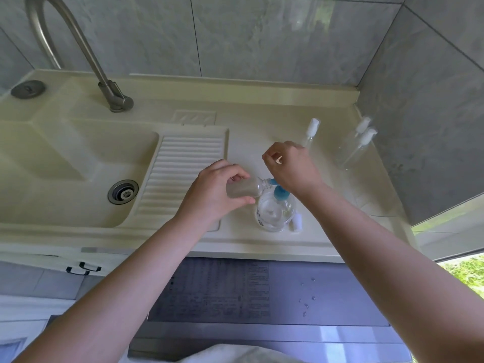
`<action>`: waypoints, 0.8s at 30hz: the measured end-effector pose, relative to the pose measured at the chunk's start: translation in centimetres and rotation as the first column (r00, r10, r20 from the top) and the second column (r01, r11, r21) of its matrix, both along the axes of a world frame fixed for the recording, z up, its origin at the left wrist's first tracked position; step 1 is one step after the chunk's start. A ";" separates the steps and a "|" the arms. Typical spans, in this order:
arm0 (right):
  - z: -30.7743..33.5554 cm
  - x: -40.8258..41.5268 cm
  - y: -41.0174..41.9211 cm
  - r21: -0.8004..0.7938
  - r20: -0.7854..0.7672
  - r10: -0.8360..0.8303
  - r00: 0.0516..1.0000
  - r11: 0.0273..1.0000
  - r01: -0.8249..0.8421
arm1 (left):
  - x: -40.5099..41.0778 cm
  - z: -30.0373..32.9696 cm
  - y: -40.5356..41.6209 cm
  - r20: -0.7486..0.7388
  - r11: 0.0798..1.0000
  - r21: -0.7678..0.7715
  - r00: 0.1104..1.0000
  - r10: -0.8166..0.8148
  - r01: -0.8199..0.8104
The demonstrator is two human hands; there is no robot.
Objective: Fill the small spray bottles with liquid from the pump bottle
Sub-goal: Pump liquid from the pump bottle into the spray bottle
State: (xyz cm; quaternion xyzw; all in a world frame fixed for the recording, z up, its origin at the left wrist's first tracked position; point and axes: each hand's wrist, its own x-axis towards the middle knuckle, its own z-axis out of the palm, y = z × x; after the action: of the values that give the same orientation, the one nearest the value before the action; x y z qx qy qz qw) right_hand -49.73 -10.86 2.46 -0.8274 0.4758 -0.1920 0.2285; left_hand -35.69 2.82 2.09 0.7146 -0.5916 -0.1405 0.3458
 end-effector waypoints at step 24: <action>-0.9 1.1 -1.1 -0.605 -0.173 -0.111 0.979 0.796 -0.017 | 0.1 0.8 -0.8 0.005 0.998 0.048 0.999 -0.046 0.046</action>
State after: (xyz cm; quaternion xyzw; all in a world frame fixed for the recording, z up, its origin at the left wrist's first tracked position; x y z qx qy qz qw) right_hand -48.61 -11.98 1.51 -0.8598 0.4307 -0.2550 -0.1006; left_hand -35.58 2.04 2.90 0.7093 -0.6053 -0.1607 0.3235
